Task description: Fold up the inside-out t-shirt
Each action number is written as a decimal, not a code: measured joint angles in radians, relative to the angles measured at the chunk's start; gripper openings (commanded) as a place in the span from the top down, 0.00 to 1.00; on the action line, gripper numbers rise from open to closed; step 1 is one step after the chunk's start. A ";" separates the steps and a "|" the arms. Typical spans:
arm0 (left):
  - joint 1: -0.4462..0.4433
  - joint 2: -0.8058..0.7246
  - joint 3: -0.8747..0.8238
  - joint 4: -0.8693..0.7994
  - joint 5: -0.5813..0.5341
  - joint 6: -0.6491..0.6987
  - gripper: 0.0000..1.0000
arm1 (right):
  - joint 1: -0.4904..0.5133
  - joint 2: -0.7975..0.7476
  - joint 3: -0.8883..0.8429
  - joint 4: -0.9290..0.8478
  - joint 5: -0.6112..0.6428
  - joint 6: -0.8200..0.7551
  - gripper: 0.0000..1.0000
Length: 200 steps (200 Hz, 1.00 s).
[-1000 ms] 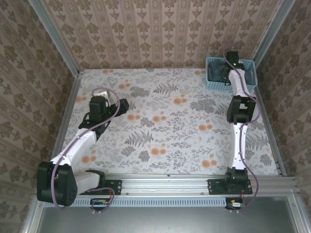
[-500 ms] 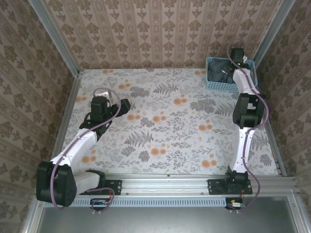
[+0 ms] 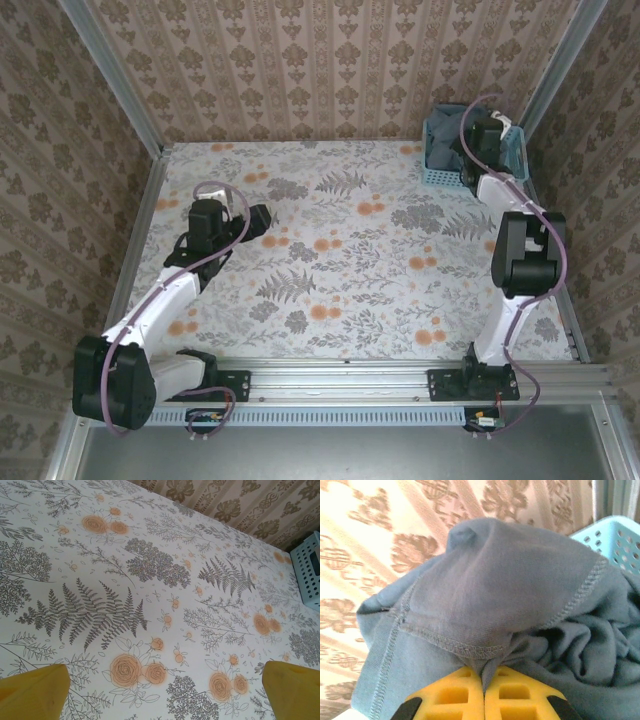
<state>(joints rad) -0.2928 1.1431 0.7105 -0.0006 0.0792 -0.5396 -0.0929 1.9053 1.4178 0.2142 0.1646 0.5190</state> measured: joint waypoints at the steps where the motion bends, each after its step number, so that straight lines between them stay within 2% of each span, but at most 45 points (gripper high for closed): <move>1: 0.000 0.000 0.000 0.000 0.000 0.000 0.00 | 0.003 -0.006 -0.008 0.006 0.001 -0.001 1.00; 36: -0.008 -0.009 0.000 0.000 0.000 0.000 0.00 | 0.071 -0.116 -0.106 0.124 0.047 -0.048 1.00; 105: -0.027 -0.018 0.000 -0.010 0.001 0.000 0.00 | 0.186 -0.338 -0.117 0.214 0.128 -0.187 1.00; 161: -0.028 -0.024 0.000 -0.020 0.003 -0.005 0.00 | 0.358 -0.488 -0.100 0.070 0.060 -0.205 1.00; 200: -0.039 -0.024 0.009 -0.031 0.014 -0.008 0.00 | 0.541 -0.518 -0.220 -0.047 0.036 -0.151 1.00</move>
<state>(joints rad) -0.3313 1.1194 0.7193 -0.0311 0.0929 -0.5476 0.4480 1.3876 1.1973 0.1673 0.2005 0.3676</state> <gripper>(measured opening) 0.997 0.074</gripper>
